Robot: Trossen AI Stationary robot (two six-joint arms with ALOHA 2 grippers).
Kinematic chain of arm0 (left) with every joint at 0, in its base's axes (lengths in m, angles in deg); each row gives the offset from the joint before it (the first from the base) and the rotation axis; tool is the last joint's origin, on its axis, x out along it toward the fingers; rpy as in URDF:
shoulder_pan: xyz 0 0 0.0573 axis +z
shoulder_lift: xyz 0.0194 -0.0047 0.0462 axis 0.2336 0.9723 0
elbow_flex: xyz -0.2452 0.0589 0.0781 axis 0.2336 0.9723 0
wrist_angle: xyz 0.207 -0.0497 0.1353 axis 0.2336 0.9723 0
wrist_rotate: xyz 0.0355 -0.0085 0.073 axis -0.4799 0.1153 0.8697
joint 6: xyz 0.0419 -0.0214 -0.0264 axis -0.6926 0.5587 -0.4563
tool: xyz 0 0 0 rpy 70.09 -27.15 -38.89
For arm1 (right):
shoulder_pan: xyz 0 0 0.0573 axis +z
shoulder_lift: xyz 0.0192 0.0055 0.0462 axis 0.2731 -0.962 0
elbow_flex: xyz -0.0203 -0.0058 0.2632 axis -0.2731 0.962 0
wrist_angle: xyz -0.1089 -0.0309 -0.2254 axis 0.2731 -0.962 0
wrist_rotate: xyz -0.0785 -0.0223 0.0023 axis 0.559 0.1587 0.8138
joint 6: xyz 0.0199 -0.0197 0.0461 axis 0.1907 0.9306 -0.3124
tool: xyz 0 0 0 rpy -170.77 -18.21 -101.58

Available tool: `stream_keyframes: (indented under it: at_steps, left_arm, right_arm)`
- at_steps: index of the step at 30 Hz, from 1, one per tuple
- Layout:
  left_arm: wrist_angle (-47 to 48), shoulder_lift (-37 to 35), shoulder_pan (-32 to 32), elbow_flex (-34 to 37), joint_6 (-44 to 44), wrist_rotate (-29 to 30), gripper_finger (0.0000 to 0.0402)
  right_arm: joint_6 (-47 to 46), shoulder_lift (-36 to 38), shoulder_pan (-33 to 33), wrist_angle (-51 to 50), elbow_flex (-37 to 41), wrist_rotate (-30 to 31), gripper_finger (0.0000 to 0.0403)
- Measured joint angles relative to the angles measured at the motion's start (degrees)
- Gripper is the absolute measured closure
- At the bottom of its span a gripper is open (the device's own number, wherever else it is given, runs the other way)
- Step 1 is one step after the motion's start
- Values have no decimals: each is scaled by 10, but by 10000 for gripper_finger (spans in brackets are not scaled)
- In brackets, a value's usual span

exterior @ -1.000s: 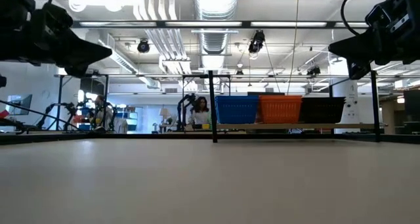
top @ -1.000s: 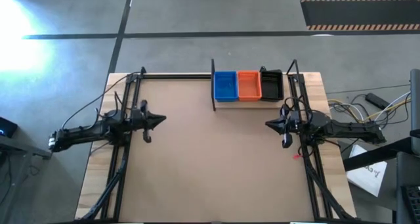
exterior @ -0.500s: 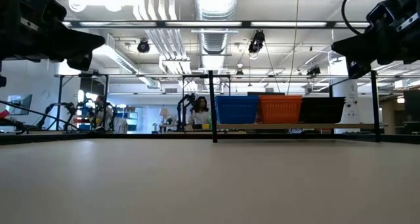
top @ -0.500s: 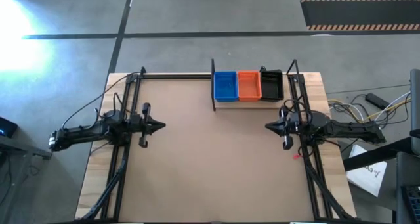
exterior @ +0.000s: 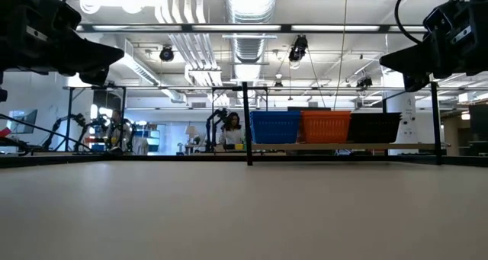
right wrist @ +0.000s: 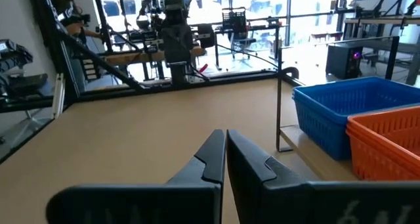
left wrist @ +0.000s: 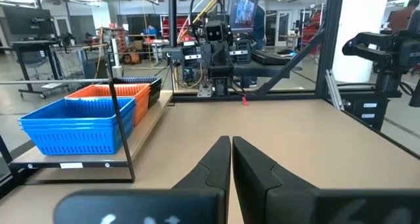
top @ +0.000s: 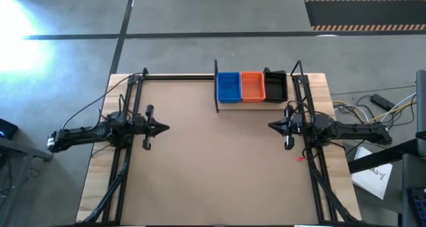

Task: Stack baskets on shelf by color
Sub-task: Return to Home Position

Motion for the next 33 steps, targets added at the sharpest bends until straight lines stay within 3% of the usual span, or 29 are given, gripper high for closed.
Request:
stream_keyframes:
  at_steps: [33]
  left_arm:
    - [-3, 9, 0, 0, 0, 0, 401]
  right_arm:
    - [0, 0, 0, 3, 0, 0, 394]
